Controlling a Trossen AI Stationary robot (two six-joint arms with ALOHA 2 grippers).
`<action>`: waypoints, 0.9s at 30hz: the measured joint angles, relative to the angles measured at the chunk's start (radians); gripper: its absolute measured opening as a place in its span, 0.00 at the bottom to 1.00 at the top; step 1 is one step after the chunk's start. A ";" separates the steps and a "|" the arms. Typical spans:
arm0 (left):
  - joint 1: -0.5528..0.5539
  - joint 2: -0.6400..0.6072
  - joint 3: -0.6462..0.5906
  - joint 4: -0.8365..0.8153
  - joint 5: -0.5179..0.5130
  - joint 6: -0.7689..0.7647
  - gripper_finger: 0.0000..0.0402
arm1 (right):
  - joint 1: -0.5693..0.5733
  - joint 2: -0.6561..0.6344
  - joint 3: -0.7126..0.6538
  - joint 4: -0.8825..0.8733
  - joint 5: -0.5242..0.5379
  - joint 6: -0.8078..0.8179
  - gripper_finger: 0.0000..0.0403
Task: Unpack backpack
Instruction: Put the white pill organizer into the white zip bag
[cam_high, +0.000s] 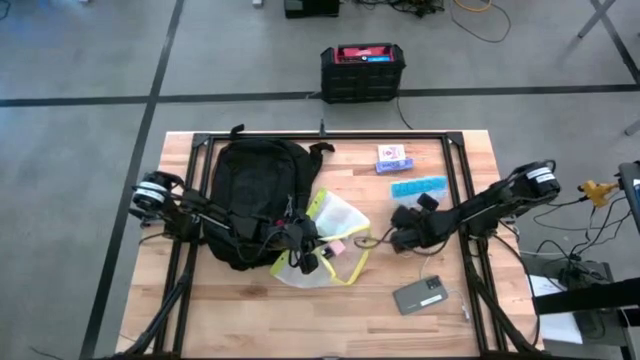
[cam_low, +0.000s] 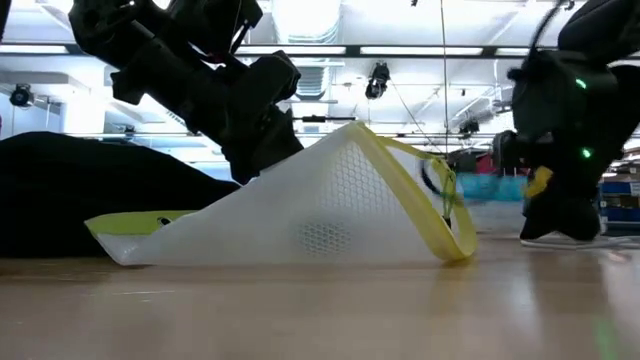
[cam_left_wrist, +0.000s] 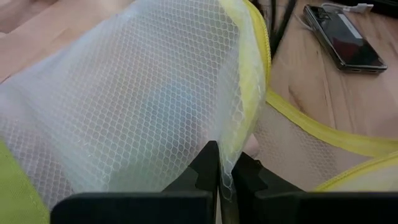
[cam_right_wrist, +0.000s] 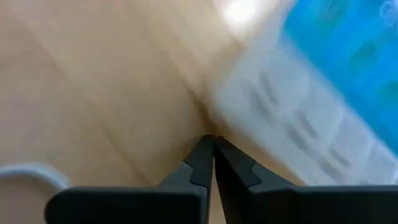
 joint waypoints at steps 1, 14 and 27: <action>0.000 0.000 0.000 0.000 0.004 -0.001 0.00 | 0.003 -0.010 0.000 0.000 -0.006 0.001 0.00; 0.002 0.000 0.001 0.012 0.012 0.019 0.00 | -0.073 -0.230 0.115 -0.315 -0.065 -0.217 0.06; 0.011 0.005 0.002 0.078 -0.013 0.066 0.00 | -0.414 -0.169 0.176 -0.309 -0.278 -0.442 0.37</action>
